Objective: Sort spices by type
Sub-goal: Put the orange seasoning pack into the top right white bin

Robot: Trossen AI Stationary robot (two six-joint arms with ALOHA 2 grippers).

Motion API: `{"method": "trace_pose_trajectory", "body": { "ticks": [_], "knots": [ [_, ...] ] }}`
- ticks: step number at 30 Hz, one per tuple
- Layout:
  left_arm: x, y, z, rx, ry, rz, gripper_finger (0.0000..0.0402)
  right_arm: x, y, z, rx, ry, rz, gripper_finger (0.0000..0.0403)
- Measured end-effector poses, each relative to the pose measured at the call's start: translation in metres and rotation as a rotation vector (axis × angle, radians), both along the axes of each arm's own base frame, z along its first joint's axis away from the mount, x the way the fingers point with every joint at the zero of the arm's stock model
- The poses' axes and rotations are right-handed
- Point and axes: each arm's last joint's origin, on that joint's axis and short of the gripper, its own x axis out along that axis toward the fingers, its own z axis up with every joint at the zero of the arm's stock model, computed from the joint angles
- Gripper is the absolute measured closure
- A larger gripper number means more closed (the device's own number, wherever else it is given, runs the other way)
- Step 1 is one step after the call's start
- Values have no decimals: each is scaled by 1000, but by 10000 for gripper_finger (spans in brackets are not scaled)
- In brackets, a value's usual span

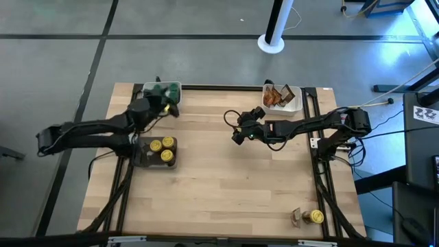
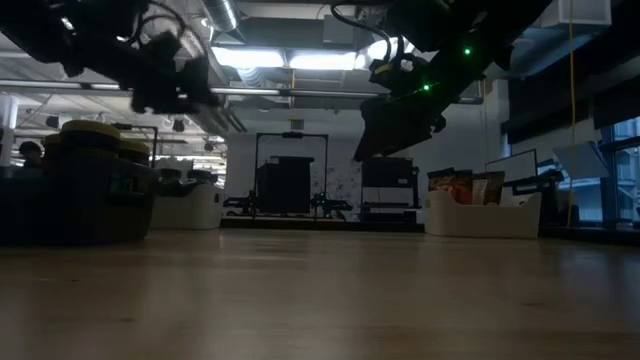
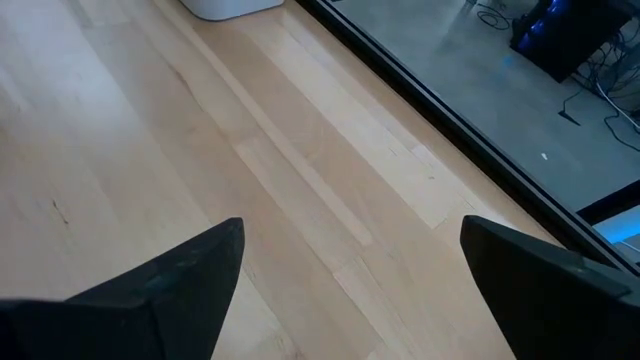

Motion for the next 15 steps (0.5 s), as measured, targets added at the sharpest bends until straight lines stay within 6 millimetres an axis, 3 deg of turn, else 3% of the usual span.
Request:
{"method": "trace_pose_trajectory", "body": {
  "ticks": [6,15],
  "knots": [
    [14,-19,6,6,-67,-402,114,0,0,0,0,0,0,32],
    [35,-50,-3,59,8,-632,114,2,1,0,44,-16,50,32]
  ]
}}
